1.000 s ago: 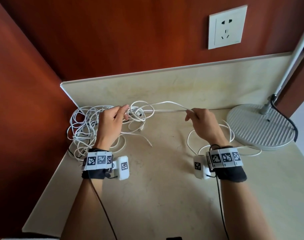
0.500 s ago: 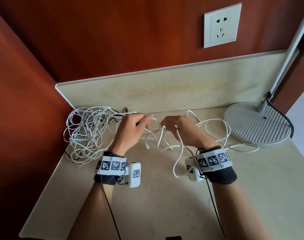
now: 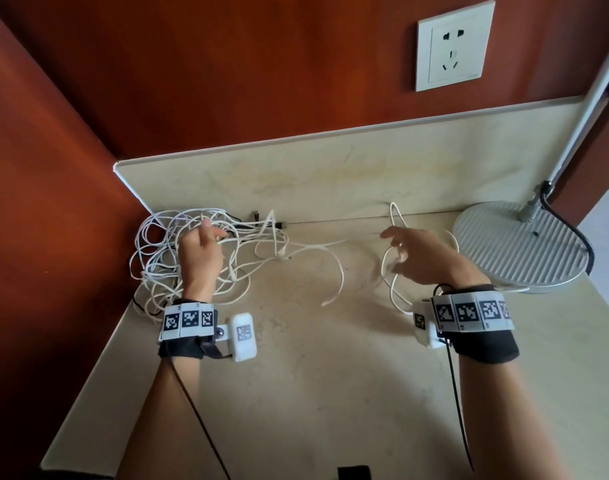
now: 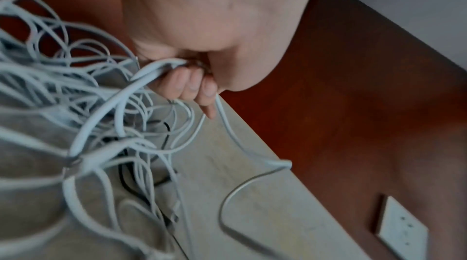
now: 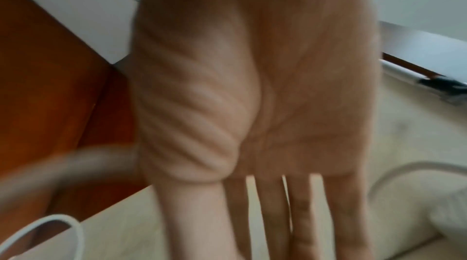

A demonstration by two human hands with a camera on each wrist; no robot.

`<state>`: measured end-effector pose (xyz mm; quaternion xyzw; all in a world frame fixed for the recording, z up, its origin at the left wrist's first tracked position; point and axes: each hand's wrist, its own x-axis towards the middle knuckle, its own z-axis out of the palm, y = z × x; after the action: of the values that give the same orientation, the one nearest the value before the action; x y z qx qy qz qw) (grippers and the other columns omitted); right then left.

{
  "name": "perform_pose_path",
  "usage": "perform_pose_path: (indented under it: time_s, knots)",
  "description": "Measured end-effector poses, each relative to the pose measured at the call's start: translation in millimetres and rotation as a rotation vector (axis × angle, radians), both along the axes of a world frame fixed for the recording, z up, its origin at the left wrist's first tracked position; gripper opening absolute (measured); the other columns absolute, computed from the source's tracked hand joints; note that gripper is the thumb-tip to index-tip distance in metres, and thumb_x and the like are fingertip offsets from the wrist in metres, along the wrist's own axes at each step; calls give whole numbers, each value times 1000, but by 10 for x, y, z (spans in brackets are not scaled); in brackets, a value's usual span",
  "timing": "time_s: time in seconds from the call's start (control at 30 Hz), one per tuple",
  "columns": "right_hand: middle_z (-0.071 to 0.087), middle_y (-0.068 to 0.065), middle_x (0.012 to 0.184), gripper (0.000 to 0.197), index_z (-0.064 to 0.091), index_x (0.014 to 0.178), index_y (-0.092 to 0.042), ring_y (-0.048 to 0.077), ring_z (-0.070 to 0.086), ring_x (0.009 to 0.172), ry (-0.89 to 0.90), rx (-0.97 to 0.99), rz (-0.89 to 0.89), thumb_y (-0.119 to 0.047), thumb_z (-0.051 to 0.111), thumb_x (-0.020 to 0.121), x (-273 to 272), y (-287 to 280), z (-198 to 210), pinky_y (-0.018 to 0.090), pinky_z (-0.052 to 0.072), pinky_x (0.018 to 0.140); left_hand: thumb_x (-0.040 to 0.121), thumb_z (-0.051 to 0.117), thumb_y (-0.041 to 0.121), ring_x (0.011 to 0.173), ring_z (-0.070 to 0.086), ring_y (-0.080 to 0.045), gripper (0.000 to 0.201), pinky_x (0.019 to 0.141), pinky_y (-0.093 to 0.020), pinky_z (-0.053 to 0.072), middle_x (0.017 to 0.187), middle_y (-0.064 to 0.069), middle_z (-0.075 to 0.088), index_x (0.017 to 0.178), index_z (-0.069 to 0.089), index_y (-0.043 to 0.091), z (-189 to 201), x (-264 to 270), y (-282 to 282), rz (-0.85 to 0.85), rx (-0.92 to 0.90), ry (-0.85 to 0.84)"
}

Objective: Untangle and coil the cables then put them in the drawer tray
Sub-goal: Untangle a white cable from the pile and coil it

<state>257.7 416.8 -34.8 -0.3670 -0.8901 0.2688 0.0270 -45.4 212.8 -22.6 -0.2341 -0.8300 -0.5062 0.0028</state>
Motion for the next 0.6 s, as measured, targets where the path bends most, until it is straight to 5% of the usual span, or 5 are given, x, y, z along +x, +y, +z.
perform_pose_path:
  time_s: [0.1,0.2,0.3,0.43,0.6]
  knots:
    - [18,4,171,92,24,163,-34,22,15,158,-183,-146,168,2,63,88,-70,-156,99,37,22,124,113,37,29,57,55,-10,38,45,-17,42,79,-7,64,95,64,10,27,291,128,-186,124,-245]
    - [30,5,165,82,40,157,-22,23,23,156,91,-64,206,12,52,83,-182,-272,268,32,22,125,114,35,23,59,59,-17,33,48,-23,48,78,-9,72,115,58,1,111,582,215,-425,218,-418]
    - [63,0,133,60,50,144,-22,16,62,118,452,-57,184,-7,71,90,-319,-426,357,36,51,103,113,35,17,77,71,-26,35,70,-31,58,96,-15,77,130,51,-9,237,859,299,-670,361,-606]
    - [72,-10,109,62,47,140,-27,8,69,81,551,-168,215,-25,81,88,-442,-556,318,27,57,77,112,37,15,106,70,-36,34,94,-39,57,120,-27,69,133,53,-6,310,1050,393,-895,441,-767]
    - [73,-4,75,24,62,100,-18,2,61,58,453,-91,33,-39,71,95,-378,-411,226,15,39,54,114,33,26,78,76,-29,36,69,-32,61,94,-17,78,116,59,1,277,1099,425,-651,296,-429]
